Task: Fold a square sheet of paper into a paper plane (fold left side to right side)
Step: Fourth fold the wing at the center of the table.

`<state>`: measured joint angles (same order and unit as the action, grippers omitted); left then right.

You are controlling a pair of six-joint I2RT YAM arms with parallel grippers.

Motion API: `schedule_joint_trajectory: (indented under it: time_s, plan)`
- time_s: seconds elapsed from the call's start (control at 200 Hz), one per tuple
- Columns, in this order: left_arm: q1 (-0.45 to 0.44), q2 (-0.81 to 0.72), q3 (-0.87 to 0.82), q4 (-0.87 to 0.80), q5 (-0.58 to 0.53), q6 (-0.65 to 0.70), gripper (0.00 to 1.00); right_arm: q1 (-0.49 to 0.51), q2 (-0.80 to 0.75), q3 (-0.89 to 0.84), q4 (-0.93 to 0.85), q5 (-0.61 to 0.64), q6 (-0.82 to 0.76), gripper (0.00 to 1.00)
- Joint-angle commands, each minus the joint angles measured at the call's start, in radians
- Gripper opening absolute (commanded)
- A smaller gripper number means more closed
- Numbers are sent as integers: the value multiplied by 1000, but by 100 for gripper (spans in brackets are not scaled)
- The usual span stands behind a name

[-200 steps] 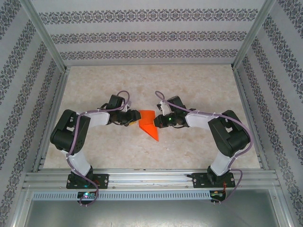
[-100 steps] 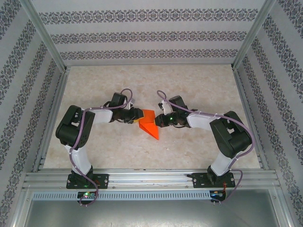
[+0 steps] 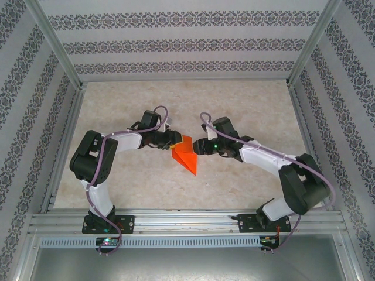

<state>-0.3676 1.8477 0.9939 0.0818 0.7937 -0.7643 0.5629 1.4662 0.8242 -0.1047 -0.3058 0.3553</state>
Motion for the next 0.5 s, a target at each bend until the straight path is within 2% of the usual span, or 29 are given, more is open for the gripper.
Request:
schedule_joint_trajectory:
  time_s: [0.0,0.1,0.195,0.495]
  plan:
    - [-15,-33,34,-51,11,13,34,96,-45,9,-112,224,-30,58]
    - [-22,-27,47,-66,10,17,34,187,-52,-11,-109,335,-14,63]
    - [-31,-22,61,-76,9,18,33,256,-33,-21,-104,401,6,65]
    - [-52,-15,98,-99,-6,8,31,352,50,-29,-70,472,24,63]
